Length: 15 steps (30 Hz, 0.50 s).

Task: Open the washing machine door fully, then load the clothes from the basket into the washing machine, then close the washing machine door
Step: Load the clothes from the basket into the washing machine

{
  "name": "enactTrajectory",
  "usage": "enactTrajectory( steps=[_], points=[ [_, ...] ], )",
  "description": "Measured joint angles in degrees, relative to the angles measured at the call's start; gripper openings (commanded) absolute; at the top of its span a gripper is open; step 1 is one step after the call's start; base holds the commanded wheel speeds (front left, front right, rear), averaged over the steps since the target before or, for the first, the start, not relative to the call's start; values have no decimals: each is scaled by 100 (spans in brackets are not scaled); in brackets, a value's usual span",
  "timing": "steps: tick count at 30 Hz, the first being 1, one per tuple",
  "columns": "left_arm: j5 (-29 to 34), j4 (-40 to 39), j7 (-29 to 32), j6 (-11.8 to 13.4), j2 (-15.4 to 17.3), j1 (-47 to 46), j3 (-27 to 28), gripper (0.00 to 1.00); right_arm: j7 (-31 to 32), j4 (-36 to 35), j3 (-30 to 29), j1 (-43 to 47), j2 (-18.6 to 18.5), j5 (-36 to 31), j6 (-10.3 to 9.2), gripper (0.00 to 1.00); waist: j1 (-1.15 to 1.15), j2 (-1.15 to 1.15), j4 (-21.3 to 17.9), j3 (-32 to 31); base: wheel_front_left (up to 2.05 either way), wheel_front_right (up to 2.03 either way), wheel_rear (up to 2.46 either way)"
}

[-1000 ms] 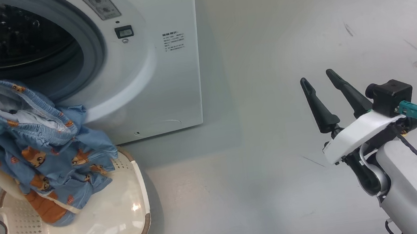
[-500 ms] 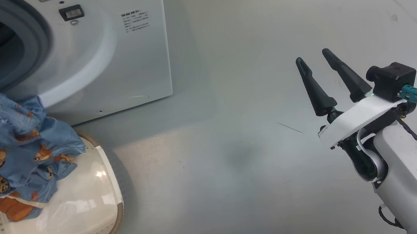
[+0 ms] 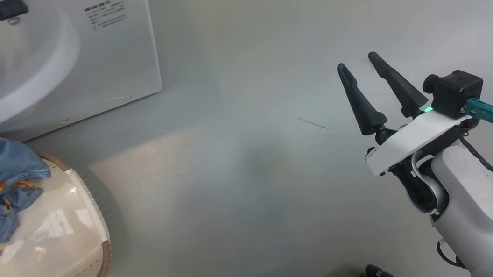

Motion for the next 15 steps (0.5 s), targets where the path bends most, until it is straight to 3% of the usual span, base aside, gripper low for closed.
enactTrajectory(
  steps=[6, 15],
  points=[
    [85, 193, -64, -18, 58, -439, 71, 0, 0, -22, -57, -46, 44, -9, 0, 100, 0, 0, -217, 216, 0, 0, 0],
    [202, 88, -733, -75, 30, -1170, 242, 0, 0, -54, -191, -64, 46, -104, 0, 100, 0, 0, -324, 375, 0, 0, 0]
  ],
)
